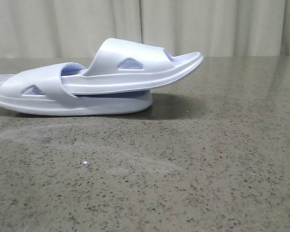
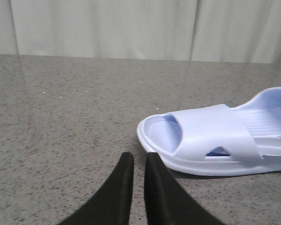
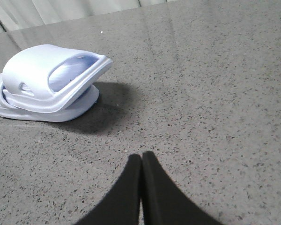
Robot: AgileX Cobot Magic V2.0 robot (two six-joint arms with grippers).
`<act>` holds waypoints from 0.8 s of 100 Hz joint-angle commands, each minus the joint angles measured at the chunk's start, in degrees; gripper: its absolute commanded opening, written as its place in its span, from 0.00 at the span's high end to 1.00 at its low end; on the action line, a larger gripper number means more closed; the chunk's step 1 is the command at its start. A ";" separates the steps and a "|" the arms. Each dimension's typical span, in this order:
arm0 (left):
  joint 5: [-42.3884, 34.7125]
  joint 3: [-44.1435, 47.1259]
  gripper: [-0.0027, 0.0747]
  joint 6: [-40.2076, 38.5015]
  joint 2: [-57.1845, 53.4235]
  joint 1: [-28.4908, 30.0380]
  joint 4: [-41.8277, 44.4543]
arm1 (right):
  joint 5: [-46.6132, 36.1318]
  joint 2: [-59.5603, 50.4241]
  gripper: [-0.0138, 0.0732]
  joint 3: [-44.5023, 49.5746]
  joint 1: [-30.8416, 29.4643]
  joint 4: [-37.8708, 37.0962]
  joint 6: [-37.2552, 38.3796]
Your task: Insert blue slippers together front up
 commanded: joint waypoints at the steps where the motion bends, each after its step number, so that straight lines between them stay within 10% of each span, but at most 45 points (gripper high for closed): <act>1: -4.10 -0.12 0.95 -9.58 -2.16 2.31 9.83 | 0.51 -0.03 0.93 -1.48 0.20 0.96 -0.43; 25: -6.70 8.63 0.95 -30.63 -10.99 11.06 27.84 | 0.51 -0.03 0.93 -1.48 0.20 0.96 -0.43; 80: 2.03 11.84 0.95 -31.02 -16.97 11.78 28.20 | 0.29 -0.03 0.93 -1.48 0.20 0.96 -0.43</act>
